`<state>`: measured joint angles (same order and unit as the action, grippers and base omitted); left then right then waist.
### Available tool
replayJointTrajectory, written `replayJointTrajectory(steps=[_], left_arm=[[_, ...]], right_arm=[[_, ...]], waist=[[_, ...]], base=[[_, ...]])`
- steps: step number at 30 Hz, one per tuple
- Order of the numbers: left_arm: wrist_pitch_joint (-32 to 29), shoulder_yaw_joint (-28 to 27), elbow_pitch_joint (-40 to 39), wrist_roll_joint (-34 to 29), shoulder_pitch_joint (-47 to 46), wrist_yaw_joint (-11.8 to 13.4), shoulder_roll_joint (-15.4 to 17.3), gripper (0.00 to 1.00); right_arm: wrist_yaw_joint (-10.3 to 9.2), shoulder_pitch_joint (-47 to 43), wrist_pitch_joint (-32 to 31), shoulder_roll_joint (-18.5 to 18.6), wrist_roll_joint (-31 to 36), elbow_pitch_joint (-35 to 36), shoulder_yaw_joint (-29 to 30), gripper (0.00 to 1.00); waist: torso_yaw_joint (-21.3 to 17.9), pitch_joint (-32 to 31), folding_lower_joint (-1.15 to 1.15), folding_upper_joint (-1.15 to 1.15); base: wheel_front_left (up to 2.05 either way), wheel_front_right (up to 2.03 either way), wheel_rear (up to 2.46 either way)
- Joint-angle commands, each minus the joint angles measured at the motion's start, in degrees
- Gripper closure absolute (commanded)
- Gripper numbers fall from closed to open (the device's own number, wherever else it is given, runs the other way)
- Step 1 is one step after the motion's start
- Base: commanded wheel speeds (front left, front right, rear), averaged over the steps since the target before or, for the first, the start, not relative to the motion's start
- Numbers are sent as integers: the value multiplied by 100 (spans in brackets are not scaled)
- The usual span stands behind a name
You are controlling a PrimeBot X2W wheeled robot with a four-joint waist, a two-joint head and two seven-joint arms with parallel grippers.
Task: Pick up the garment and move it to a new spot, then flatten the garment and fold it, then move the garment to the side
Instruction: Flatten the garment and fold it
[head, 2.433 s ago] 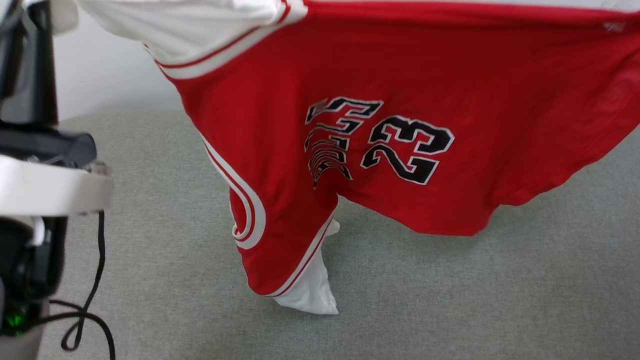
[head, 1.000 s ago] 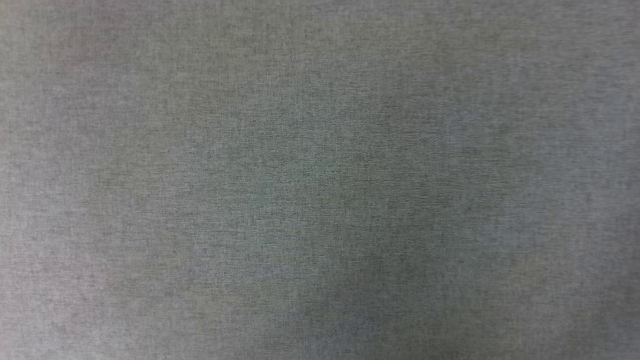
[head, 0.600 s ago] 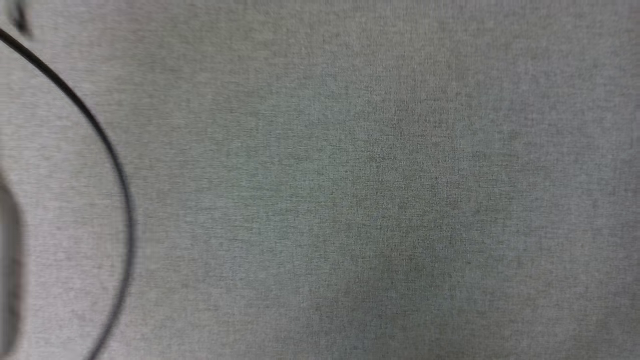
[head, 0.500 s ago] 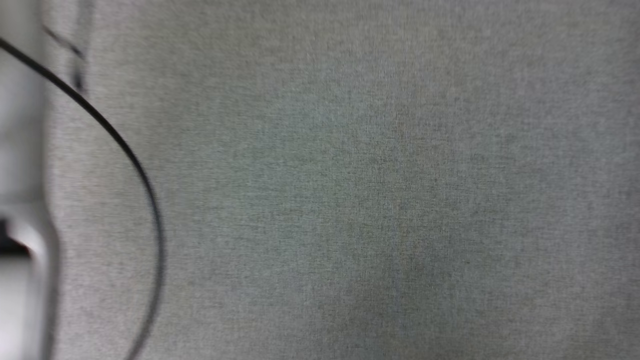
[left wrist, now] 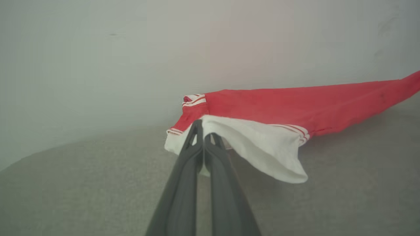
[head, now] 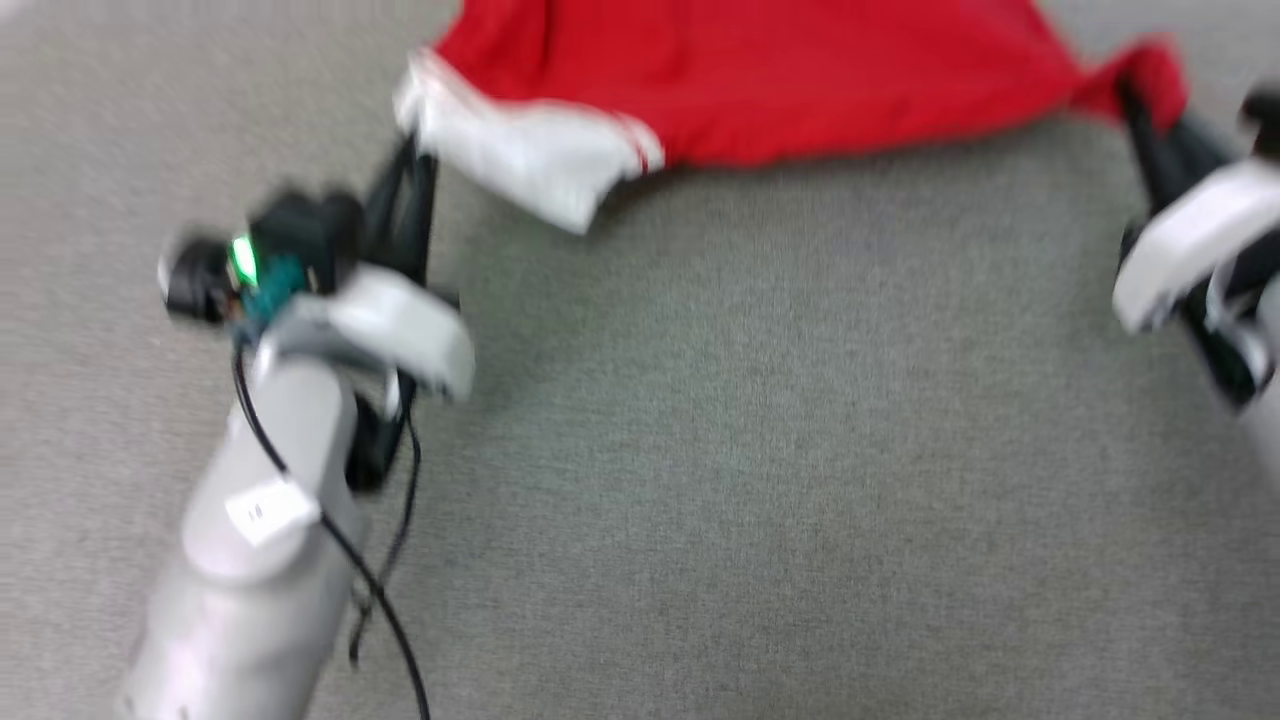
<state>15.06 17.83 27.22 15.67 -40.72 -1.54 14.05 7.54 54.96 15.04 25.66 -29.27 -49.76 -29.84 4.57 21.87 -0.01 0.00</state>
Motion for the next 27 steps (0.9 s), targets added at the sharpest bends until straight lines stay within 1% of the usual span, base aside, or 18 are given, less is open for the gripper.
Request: replayJointTrajectory(steps=[1, 5, 9, 10, 16, 19, 22, 27], left_arm=[[-1, 13, 27, 62, 276, -25, -2, 100], [-181, 73, 55, 184, 992, -20, 61, 100], [-425, 134, -91, 283, 1658, -30, 183, 100], [-425, 134, -91, 283, 1658, -30, 183, 100], [-864, 210, -544, 401, 2509, -17, 455, 100], [-1154, 245, -839, 450, 2866, -8, 622, 100], [-1472, 300, -1154, 527, 3208, -91, 799, 100], [-2114, 547, -1786, 767, 3716, -337, 1083, 100]], right_arm=[[-11, -285, 11, 63, -112, 63, -78, 100], [-11, -879, 9, 139, -459, 257, -371, 100], [-11, -1297, -9, 302, -786, 541, -731, 100], [-11, -1297, -9, 302, -786, 541, -731, 100], [-11, -1796, -20, 560, -1147, 830, -1133, 100], [-11, -2024, -25, 656, -1343, 887, -1227, 100], [-11, -2264, -34, 752, -1547, 933, -1283, 100], [-11, -2668, -170, 942, -1945, 1098, -1391, 100]], waist=[[66, -366, 1, 0], [97, -640, 1, 0], [119, -862, 1, 0], [119, -862, 1, 0], [166, -1171, 1, 0], [168, -1325, 1, 0], [163, -1477, 1, 0], [161, -1674, 1, 0]], base=[[0, 0, 0], [0, 0, 0], [0, 0, 0], [0, 0, 0], [0, 0, 0], [0, 0, 0], [0, 0, 0], [0, 0, 0]])
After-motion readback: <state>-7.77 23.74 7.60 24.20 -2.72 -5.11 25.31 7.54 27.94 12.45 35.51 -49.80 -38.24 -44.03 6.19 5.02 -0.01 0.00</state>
